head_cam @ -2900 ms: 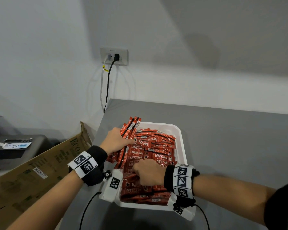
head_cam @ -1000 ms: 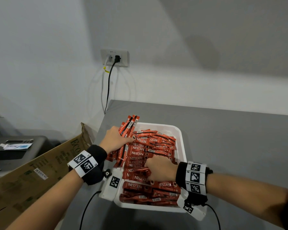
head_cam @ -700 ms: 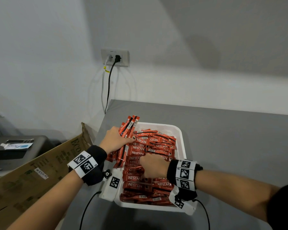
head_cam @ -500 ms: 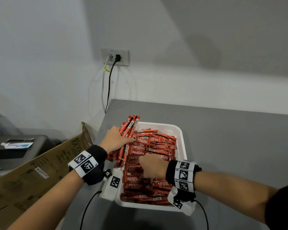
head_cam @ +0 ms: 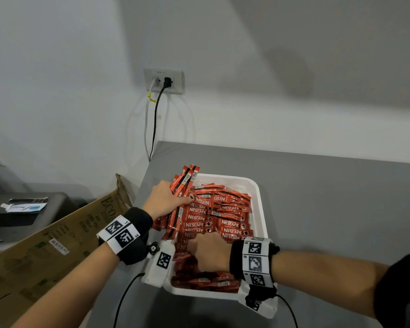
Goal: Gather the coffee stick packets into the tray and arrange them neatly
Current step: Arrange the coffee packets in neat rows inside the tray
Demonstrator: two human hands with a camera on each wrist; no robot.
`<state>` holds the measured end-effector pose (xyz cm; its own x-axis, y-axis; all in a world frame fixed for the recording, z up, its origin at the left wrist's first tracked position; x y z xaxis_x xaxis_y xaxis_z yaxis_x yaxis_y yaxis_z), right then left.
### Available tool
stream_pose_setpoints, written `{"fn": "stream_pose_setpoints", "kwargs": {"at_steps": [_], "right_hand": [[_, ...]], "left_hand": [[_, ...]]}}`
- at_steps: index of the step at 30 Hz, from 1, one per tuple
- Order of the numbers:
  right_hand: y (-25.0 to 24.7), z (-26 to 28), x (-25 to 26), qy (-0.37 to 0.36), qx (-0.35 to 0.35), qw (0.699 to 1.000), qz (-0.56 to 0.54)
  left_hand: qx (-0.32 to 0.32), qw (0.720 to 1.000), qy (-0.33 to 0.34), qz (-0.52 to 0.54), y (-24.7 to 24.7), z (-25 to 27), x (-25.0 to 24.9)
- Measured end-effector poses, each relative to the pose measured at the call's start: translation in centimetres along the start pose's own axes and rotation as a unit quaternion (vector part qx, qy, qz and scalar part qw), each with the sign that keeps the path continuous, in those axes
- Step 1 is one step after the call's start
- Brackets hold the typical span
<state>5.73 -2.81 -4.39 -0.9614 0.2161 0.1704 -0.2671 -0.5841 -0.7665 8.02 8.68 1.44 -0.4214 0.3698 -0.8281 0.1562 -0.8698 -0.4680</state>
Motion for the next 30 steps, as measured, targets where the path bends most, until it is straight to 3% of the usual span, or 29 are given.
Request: {"fn": "stream_pose_setpoints", "kwargs": {"at_steps": [16,30], "right_hand": [[-1.4,-0.9,-3.2,0.051,0.033,0.993,-0.102],[-1.3,-1.6,-2.7,0.059,0.002,0.998,-0.031]], "left_hand": [[0.002,1.000,0.002,-0.005,0.0,-0.1,0.3],[-0.002,1.000,0.006,-0.004,-0.2,-0.3,0.6]]}}
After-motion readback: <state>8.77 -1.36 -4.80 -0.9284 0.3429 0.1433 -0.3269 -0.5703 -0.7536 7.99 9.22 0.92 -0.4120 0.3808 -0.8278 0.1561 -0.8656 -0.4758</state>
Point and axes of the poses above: each hand's wrist, its own z-axis away from the middle knuckle, its own y-axis out of the palm, x = y × z, the point moved 10 cm from there along -z, towards the middle knuckle, and after that the axes turned 14 degrees about x, right-handed, at the moved point
